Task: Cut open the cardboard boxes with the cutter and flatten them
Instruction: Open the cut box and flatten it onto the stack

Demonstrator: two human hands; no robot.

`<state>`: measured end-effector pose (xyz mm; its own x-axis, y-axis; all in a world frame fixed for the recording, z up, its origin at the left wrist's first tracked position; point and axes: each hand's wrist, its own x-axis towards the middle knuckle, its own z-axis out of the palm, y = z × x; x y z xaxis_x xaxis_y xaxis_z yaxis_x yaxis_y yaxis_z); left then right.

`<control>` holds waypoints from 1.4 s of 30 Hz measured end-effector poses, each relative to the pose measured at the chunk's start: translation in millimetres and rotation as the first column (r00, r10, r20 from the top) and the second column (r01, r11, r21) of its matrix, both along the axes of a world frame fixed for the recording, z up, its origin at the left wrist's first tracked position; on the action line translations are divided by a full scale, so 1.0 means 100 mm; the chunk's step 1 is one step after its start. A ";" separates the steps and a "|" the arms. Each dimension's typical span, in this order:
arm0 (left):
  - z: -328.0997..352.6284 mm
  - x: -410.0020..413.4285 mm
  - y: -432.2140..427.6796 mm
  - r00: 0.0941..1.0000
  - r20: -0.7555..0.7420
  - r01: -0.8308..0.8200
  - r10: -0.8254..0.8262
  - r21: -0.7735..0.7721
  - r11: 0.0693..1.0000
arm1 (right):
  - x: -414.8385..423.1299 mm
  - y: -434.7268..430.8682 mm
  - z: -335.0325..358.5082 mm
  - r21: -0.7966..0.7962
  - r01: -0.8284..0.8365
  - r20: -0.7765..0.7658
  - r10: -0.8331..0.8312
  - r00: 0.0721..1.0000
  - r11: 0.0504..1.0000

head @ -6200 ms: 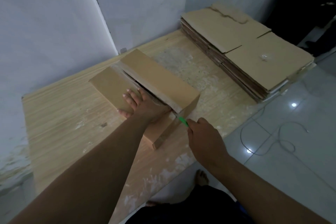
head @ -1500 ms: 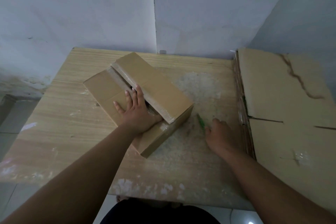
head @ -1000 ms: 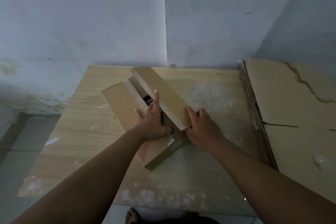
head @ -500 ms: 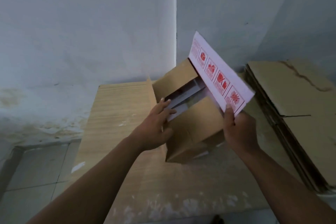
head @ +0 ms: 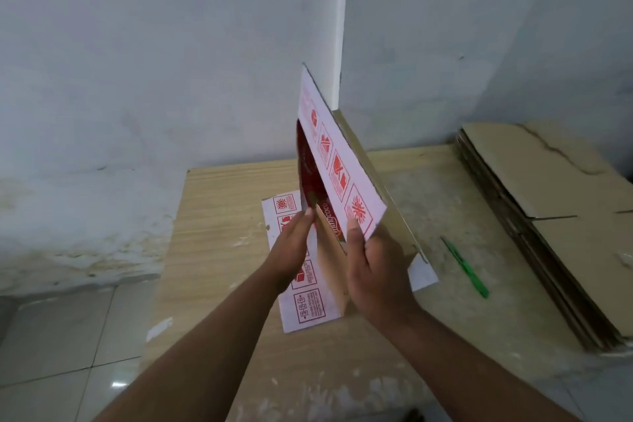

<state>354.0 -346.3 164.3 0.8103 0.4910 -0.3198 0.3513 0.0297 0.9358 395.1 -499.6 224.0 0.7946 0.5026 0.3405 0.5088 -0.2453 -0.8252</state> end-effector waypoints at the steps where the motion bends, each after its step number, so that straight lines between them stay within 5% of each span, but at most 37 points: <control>1: 0.06 0.02 0.01 0.999 0.029 -0.024 0.025 -0.006 1.000 | -0.01 0.04 0.00 0.000 0.020 -0.003 -0.020 1.000 1.000; 5: 0.17 -0.09 0.10 0.985 0.032 -0.171 0.168 0.141 0.975 | 0.06 0.10 0.01 0.006 0.073 -0.065 -0.072 0.995 0.997; 9: 0.18 -0.42 0.16 0.976 0.054 -0.216 0.212 0.059 0.975 | 0.05 0.13 0.07 0.011 0.082 -0.116 -0.080 0.990 0.997; 16: 0.29 -0.68 0.29 0.998 -0.049 0.035 -0.039 -0.086 0.996 | 0.00 0.24 0.02 -0.033 0.038 -0.064 -0.040 0.997 0.999; 20: 0.46 -0.31 0.53 0.944 -0.253 0.237 -0.212 0.070 0.969 | -0.01 0.17 -0.02 -0.035 0.011 -0.066 -0.013 0.998 0.999; 25: 0.74 0.40 0.65 0.928 -0.252 0.327 -0.273 0.204 0.923 | -0.02 0.11 -0.05 -0.048 0.033 -0.084 -0.037 0.996 0.998; 28: 0.81 0.70 0.71 0.959 -0.188 0.263 -0.214 0.301 0.917 | -0.05 0.11 -0.02 -0.034 0.023 -0.111 -0.026 0.993 0.999; 34: 0.72 0.82 0.85 0.974 -0.067 -0.199 0.218 0.216 0.956 | -0.07 0.17 -0.04 -0.068 0.012 -0.137 -0.021 0.990 0.998; 42: 1.10 0.92 0.51 0.972 0.167 -0.152 0.162 -0.073 0.986 | 0.01 0.19 0.07 -0.008 0.033 -0.285 -0.033 0.958 0.999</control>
